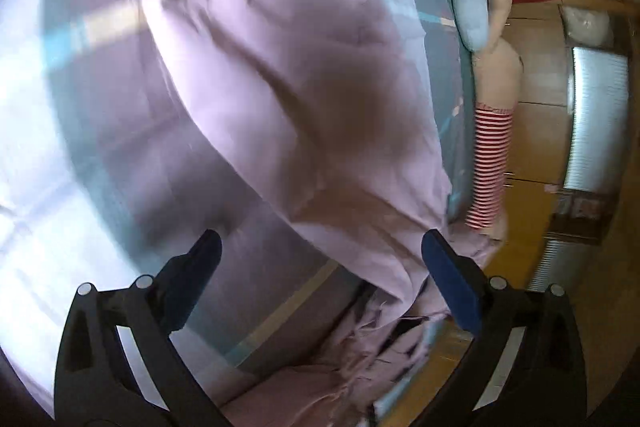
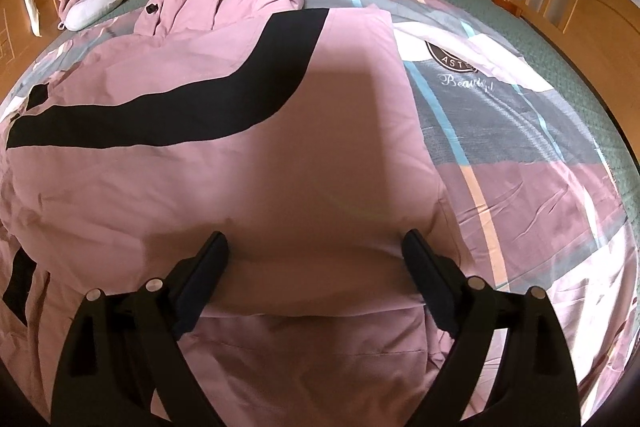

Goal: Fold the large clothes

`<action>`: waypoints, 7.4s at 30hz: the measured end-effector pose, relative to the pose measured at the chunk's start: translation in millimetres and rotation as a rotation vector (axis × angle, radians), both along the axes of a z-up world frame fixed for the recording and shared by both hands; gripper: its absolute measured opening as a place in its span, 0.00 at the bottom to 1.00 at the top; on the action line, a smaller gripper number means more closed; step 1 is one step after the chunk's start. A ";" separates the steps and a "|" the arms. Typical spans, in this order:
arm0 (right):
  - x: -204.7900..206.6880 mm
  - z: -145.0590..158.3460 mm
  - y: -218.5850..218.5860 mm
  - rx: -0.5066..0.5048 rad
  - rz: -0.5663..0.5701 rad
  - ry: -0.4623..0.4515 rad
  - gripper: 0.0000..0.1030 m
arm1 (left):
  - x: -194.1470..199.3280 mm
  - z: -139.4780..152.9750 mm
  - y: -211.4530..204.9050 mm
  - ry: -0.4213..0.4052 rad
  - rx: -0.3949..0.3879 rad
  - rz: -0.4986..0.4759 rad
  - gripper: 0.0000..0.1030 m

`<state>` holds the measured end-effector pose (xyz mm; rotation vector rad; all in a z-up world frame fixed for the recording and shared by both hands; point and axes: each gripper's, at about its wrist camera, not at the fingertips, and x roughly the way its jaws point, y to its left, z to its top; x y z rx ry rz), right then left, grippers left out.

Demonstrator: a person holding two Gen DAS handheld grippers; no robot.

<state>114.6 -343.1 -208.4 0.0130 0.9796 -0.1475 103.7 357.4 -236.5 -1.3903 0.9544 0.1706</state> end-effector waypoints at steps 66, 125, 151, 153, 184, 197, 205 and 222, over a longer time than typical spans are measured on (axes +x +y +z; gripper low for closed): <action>-40.3 50.0 86.0 -0.014 0.276 -0.201 0.91 | 79.1 93.9 -290.0 -0.439 0.173 -0.688 0.92; -103.4 52.3 209.6 -0.189 0.678 -0.310 0.91 | 94.6 62.9 -299.3 -0.341 -0.176 -0.776 0.98; -8.6 65.9 -7.8 0.433 -0.012 -0.244 0.92 | 95.0 61.3 -280.7 -0.218 0.040 -0.641 0.98; 12.8 51.6 -6.6 0.520 0.000 -0.168 0.92 | 96.5 56.0 -276.5 -0.189 0.045 -0.620 0.94; -8.3 78.3 18.1 0.715 0.152 -0.115 0.17 | 81.1 90.1 -271.8 -0.208 0.294 -0.627 0.97; -1.9 51.9 -5.4 0.660 -0.003 -0.065 0.83 | 92.9 78.4 -267.5 -0.131 0.423 -0.588 0.18; 8.4 18.3 -30.0 0.723 -0.098 -0.039 0.81 | 82.2 74.9 -239.1 -0.125 0.302 -0.495 0.15; 1.7 41.9 -7.4 0.643 0.017 -0.076 0.25 | 88.4 85.8 -266.7 -0.158 0.404 -0.578 0.15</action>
